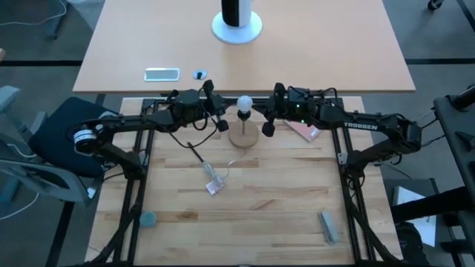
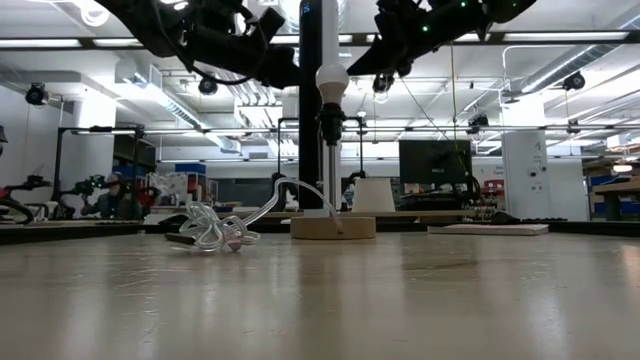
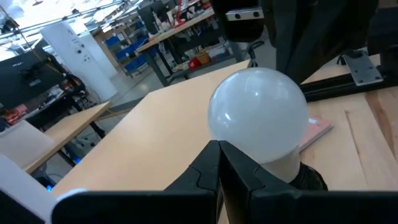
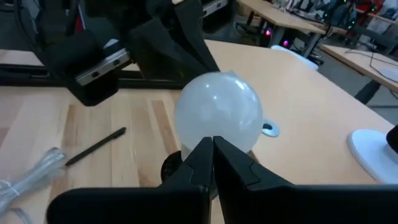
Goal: Screw lightbulb
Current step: Remove the lightbulb from the lamp
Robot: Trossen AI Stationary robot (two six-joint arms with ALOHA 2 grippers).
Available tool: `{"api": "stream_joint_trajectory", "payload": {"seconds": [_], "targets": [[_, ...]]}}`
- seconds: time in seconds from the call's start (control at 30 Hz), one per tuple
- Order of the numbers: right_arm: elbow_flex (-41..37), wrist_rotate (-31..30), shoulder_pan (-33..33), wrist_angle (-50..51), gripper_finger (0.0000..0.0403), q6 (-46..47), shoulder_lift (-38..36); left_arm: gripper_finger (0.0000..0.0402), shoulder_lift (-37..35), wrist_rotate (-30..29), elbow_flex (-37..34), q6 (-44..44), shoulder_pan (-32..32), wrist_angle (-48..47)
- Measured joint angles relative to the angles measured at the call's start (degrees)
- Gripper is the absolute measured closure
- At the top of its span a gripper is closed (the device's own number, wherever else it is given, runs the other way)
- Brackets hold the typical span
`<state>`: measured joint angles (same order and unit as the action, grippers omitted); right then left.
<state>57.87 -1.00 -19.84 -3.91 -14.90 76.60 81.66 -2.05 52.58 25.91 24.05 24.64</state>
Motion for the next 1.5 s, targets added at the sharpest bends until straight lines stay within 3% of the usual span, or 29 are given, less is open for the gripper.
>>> {"api": "stream_joint_trajectory", "payload": {"seconds": [0.73, 0.93, 1.13, 1.23, 1.5], "targets": [[0.0, -2.7, -1.0, 0.5, 0.0396, 1.2, 0.7, 0.0401, -1.7, 5.6, 0.1, 0.4, -0.2, -6.0], [0.0, -2.6, -1.0, 1.0, 0.0396, 1.0, 0.5, 0.0401, -3.8, 1.6, 0.0, 0.6, -0.2, -9.2], [0.0, -1.0, -1.0, 2.5, 0.0396, 0.8, -0.9, 0.0401, -3.1, -3.1, 0.0, 0.7, 0.1, -5.2], [0.0, 3.1, -0.9, 1.4, 0.0396, 0.8, -1.0, 0.0401, -1.4, -2.7, 0.0, 0.7, 0.2, -3.0], [0.0, 3.7, -1.1, -0.6, 0.0396, 0.9, 0.5, 0.0401, 0.3, 0.1, 0.0, 1.7, -0.2, -0.8]]}}
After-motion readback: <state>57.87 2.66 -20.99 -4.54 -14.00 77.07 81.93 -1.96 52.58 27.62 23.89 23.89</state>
